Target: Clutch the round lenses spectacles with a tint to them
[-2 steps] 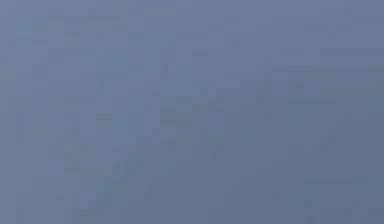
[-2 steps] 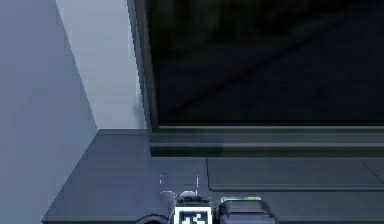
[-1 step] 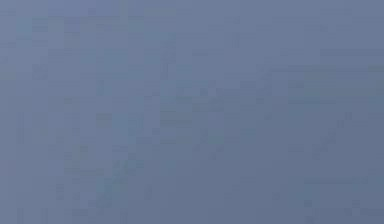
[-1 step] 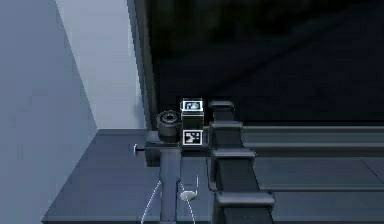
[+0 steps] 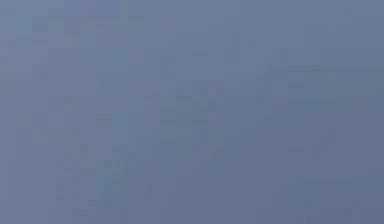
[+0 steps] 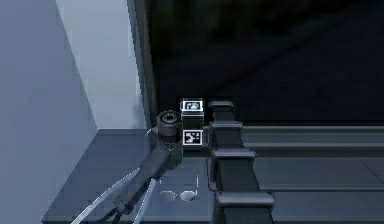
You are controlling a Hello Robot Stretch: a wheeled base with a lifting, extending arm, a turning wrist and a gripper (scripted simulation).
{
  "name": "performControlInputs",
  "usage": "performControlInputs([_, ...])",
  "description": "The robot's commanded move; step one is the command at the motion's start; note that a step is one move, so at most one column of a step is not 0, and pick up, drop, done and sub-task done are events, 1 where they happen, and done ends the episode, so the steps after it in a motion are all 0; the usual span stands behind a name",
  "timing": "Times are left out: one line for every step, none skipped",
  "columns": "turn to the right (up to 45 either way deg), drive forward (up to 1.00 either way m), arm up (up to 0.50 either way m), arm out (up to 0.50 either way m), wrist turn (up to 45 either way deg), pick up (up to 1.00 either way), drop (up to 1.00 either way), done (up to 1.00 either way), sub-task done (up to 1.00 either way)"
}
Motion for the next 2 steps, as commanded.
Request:
performControlInputs([0.0,0.00,0.00,0.00,45.0,0.00,0.00,0.00,0.00])
performControlInputs([0.0,0.00,0.00,0.00,45.0,0.00,0.00,0.00,0.00])
